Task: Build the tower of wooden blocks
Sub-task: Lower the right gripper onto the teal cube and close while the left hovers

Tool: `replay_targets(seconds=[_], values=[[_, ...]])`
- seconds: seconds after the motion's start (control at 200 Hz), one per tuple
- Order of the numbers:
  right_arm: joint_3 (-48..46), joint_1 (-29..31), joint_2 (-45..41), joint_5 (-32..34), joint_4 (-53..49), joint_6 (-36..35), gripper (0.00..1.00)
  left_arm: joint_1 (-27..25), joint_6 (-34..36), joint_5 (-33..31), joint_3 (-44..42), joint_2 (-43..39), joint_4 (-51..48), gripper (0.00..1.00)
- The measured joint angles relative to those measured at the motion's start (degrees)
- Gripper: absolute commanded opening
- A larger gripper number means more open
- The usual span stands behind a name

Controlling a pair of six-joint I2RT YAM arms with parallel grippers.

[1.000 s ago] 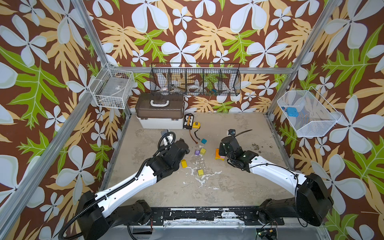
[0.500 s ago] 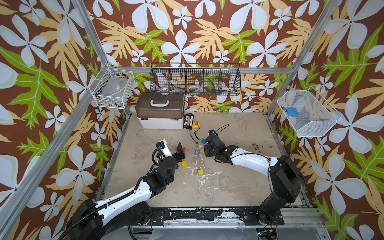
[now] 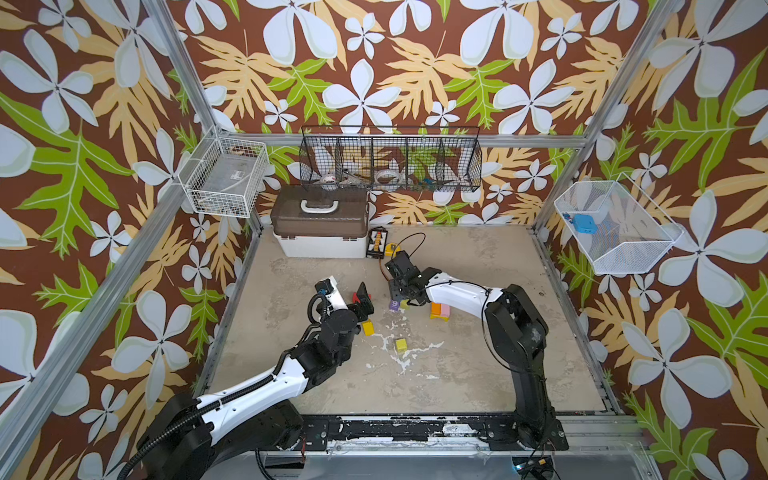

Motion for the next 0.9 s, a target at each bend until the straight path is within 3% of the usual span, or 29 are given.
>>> replay_targets(seconds=[0.145, 0.315, 0.57, 0.896], values=[[4.9, -2.9, 3.8, -0.4, -1.0, -0.4, 0.64, 0.0, 0.0, 0.0, -1.2, 0.1, 0.8, 0.91], [5.4, -6.1, 5.5, -5.4, -0.3, -4.1, 0.66, 0.0, 0.0, 2.0, -0.6, 2.5, 0.9, 0.89], [5.4, -6.1, 7.0, -11.9, 2.6, -8.4, 0.65, 0.1, -0.2, 3.1, 1.0, 4.7, 0.7, 0.89], [9.1, -6.2, 11.0, -9.6, 1.2, -9.9, 0.62, 0.1, -0.2, 4.1, 1.0, 5.2, 0.7, 0.88]])
